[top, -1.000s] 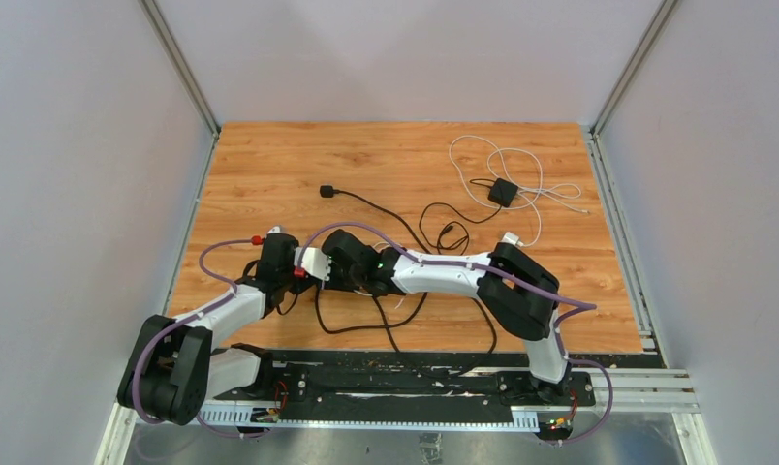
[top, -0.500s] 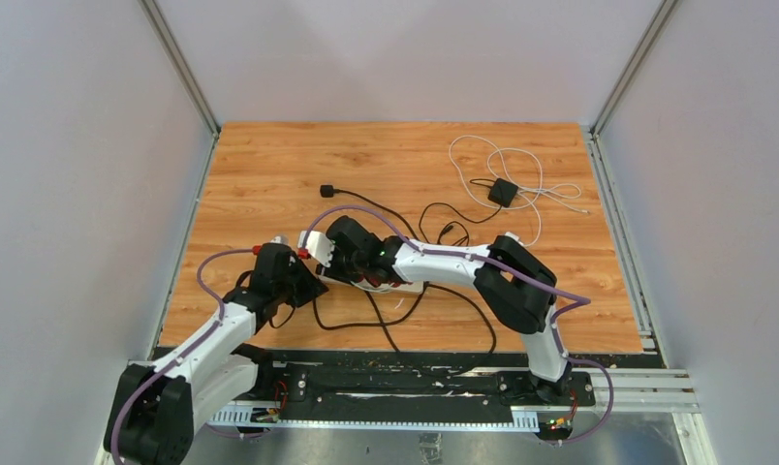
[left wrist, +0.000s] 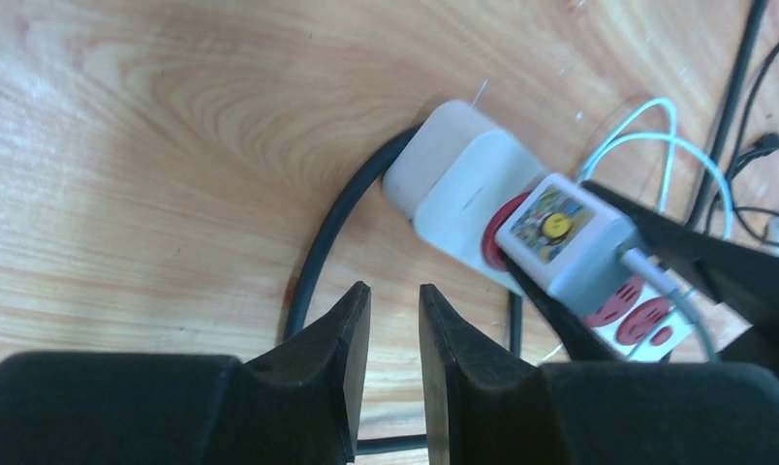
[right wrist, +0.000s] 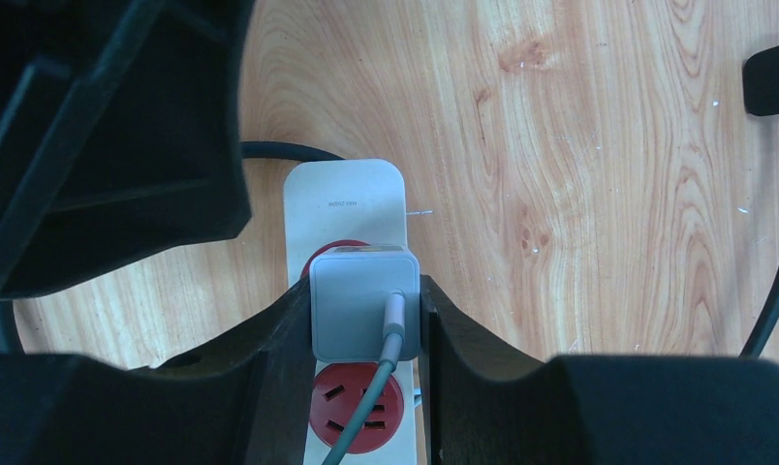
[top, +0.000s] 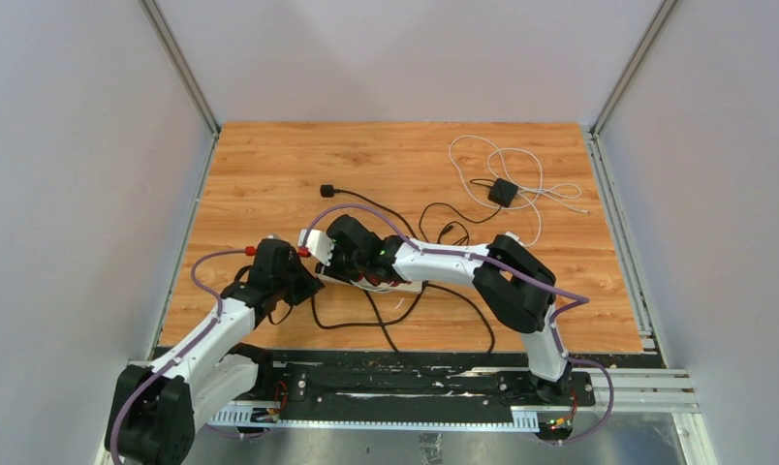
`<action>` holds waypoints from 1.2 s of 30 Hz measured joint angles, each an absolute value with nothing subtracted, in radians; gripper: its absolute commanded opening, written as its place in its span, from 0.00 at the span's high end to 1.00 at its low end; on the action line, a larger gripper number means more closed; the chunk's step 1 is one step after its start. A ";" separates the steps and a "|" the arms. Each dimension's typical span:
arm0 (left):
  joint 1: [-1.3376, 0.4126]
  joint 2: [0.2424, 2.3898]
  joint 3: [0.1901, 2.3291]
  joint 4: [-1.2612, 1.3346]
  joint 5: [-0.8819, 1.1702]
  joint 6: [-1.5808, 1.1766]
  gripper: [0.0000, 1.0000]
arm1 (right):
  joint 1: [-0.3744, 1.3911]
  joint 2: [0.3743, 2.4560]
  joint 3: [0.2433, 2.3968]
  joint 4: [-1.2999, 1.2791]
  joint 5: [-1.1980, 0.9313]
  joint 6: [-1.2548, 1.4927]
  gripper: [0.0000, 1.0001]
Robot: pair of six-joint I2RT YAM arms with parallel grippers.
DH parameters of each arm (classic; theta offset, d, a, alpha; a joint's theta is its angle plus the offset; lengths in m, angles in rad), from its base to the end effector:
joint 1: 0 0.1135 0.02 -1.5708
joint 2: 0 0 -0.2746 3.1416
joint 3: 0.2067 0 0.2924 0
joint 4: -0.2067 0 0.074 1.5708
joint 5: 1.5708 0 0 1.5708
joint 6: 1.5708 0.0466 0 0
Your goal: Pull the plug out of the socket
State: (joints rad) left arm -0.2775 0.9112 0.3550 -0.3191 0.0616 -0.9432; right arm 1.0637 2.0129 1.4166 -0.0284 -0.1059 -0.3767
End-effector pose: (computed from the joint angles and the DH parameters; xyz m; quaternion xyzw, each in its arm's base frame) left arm 0.1951 -0.0586 0.1379 -0.2971 0.8916 -0.2190 0.2625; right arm 0.2412 0.4444 0.1803 -0.6044 0.6523 0.1976 0.4125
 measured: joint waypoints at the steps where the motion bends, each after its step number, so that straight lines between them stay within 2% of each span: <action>1: -0.273 0.921 0.366 -0.314 0.060 -0.947 0.71 | 1.064 2.013 1.417 -0.028 -0.106 -0.376 1.00; 5: -0.257 0.926 0.406 -0.309 0.046 -0.952 0.67 | 1.064 2.013 1.417 -0.029 -0.106 -0.376 1.00; 12: -0.241 0.973 0.413 -0.251 0.049 -0.956 0.69 | 1.063 2.013 1.417 -0.028 -0.109 -0.375 1.00; 20: -0.236 1.103 0.408 -0.151 0.094 -0.960 0.77 | 1.042 2.015 1.421 -0.029 -0.143 -0.342 1.00; 28: -0.232 1.190 0.408 -0.025 0.126 -0.971 0.83 | 0.917 2.024 1.421 -0.023 -0.391 -0.214 1.00; 36: -0.228 1.246 0.409 0.049 0.170 -0.978 0.85 | 0.838 2.045 1.417 0.010 -0.576 -0.148 1.00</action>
